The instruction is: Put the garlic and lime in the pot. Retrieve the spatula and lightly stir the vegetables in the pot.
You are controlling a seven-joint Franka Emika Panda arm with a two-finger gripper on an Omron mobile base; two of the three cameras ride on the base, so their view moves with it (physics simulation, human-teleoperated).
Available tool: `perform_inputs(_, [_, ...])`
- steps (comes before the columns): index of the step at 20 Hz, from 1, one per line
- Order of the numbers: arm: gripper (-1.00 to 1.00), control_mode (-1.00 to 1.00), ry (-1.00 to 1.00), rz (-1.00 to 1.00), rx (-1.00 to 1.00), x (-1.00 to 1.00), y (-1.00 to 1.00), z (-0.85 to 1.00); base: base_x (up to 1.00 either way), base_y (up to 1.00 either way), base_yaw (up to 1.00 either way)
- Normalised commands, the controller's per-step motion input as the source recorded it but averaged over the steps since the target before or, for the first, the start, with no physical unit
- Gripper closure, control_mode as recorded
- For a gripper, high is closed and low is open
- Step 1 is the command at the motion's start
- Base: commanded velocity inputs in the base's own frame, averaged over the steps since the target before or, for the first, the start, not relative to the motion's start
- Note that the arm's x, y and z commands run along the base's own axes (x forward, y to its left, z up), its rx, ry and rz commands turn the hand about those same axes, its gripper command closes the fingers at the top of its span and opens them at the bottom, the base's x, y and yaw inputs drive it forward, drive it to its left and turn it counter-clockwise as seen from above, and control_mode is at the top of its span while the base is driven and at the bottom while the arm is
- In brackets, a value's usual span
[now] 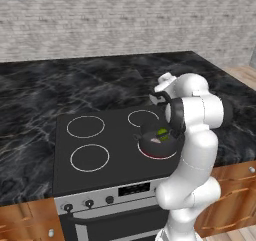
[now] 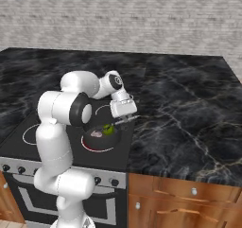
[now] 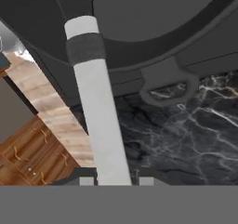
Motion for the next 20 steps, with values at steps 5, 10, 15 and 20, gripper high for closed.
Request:
perform_inputs(5, [1.0, -1.0, 0.0, 0.0, 0.0, 0.15, -0.15, 0.0, 0.0, 0.0, 0.0])
perform_inputs(10, [1.0, -1.0, 0.0, 0.06, 0.0, -0.3, -0.14, 0.07, 0.0, 0.0, 0.0])
perform_inputs(15, [1.0, -1.0, 0.07, 0.09, -0.01, -0.11, 0.02, -0.09, 0.0, 0.0, 0.0])
perform_inputs(20, [1.0, -1.0, 0.05, 0.09, -0.01, 0.0, 0.2, -0.14, 0.0, 0.0, 0.0])
